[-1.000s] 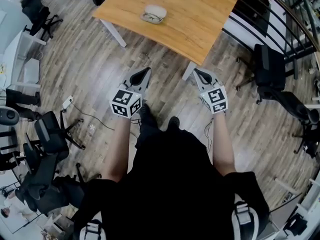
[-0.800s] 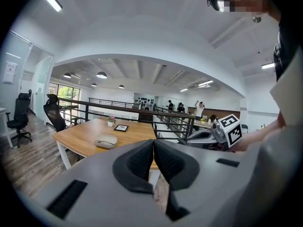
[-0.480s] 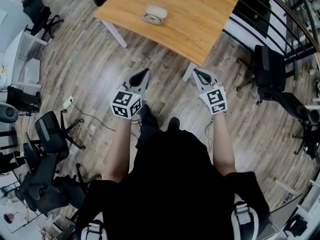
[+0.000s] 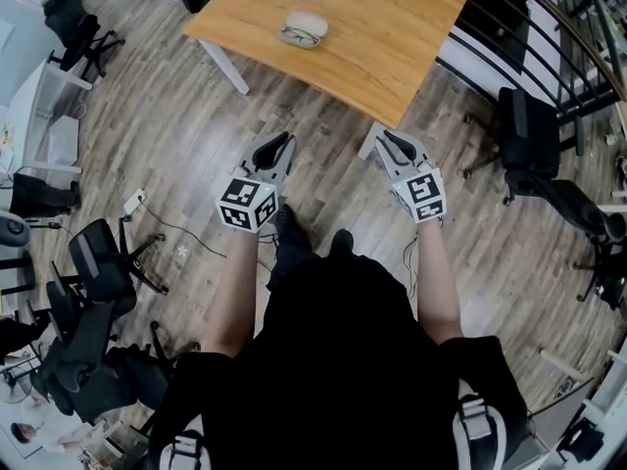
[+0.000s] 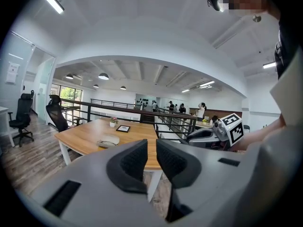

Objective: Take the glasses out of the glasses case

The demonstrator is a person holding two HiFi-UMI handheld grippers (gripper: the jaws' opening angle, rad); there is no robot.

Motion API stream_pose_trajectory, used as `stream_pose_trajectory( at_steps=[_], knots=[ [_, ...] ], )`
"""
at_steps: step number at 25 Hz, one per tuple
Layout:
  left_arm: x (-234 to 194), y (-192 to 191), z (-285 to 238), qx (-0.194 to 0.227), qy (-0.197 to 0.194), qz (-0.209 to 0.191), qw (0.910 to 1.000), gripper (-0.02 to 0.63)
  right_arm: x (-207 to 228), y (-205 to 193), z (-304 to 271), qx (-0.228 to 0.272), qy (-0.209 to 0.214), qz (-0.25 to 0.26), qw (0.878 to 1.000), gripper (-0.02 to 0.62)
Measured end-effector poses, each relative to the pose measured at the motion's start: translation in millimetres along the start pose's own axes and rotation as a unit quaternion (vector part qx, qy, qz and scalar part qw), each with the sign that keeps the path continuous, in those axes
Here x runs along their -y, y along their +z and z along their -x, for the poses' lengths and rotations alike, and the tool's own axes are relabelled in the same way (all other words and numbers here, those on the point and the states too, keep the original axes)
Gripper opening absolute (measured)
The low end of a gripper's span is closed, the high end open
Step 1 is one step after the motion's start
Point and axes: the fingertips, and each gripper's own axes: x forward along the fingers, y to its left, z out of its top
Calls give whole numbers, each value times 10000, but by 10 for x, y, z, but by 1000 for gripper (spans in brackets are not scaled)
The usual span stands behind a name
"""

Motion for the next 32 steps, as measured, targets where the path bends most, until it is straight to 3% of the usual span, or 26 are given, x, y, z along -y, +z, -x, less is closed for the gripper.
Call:
stream_pose_trajectory(
  at_steps=[7, 10, 21, 32],
  knots=[
    [-98, -11, -6, -50, 19, 27, 10000, 205, -54, 2, -51, 81, 69, -174, 9998, 274],
    [-160, -17, 8, -80, -3, 113, 9999, 251, -101, 21, -90, 52, 121, -205, 9997, 313],
    [-576, 40, -7, -20, -114, 197, 9997, 288, -189, 129, -453, -78, 14, -99, 9999, 373],
    [-1528, 260, -31, -30, -360, 119, 9993, 288, -302, 607, -1267, -31, -284, -245, 9993, 337]
  ],
)
